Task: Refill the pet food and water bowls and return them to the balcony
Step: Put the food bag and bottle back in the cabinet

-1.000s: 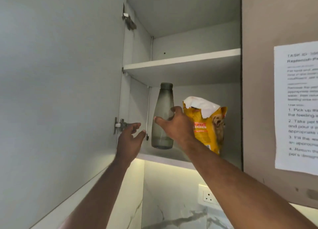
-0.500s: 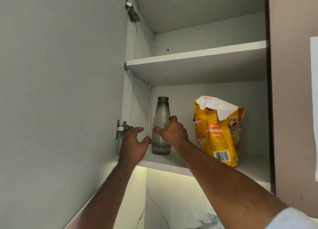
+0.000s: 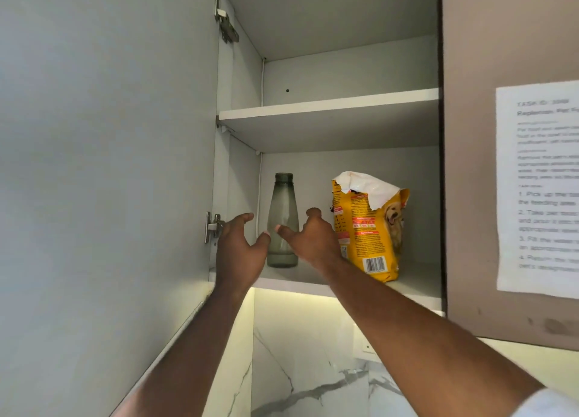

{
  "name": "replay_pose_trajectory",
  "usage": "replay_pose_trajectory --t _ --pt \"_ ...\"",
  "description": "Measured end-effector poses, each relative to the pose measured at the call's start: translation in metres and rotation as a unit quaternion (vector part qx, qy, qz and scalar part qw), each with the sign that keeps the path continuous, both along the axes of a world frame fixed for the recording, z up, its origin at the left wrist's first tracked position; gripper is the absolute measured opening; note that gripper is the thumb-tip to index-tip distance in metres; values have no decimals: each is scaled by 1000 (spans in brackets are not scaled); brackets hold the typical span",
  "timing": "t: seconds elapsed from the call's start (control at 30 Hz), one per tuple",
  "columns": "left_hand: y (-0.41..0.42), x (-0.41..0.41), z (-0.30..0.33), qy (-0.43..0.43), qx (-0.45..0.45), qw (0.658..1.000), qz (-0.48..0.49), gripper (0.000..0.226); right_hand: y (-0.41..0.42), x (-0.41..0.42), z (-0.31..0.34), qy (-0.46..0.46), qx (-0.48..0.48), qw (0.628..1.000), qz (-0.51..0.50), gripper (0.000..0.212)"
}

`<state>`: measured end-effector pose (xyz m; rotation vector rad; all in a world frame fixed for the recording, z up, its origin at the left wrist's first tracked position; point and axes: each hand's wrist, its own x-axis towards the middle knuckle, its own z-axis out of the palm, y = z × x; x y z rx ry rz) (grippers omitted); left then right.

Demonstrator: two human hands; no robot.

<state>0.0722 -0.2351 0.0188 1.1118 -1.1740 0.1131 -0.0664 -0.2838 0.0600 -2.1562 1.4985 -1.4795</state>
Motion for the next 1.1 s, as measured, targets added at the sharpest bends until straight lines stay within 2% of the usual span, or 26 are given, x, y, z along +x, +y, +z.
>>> replay_pose_trajectory --t 0.37,0.43,0.53,0.63,0.7,0.77,0.8,0.87,0.97,1.03,1.1 --pt "169 -58 1 -14 -19 1000 1 55 174 -58 -12 -79 -101 990 63 67" --pt "209 -73 -7 -11 -41 999 -14 53 206 -60 -16 -86 -120 986 74 64" --pt "266 -89 -19 -42 -124 991 -13 45 246 -60 -16 -91 -158 979 87 60" --pt "323 -91 -33 -104 -237 965 40 38 282 -54 -11 -91 -197 971 100 61" --pt "355 -82 -44 -148 -313 932 110 31 302 -48 -7 -95 -224 964 105 65" --pt "379 -64 -52 -158 -343 904 199 28 318 -40 -4 -104 -251 956 116 69" --pt "386 -52 -54 -141 -328 904 234 31 326 -35 -3 -106 -259 952 121 69" --pt "394 -32 -55 -72 -242 938 236 43 339 -26 -1 -103 -273 948 129 66" --pt "393 -16 -53 -13 -109 990 89 69 355 -10 -2 -100 -294 941 134 61" --pt "388 -14 -53 -14 -67 997 18 90 362 -2 -3 -103 -304 938 134 61" --pt "381 -13 -54 -14 -57 998 -17 100 366 2 -6 -101 -311 937 125 62"
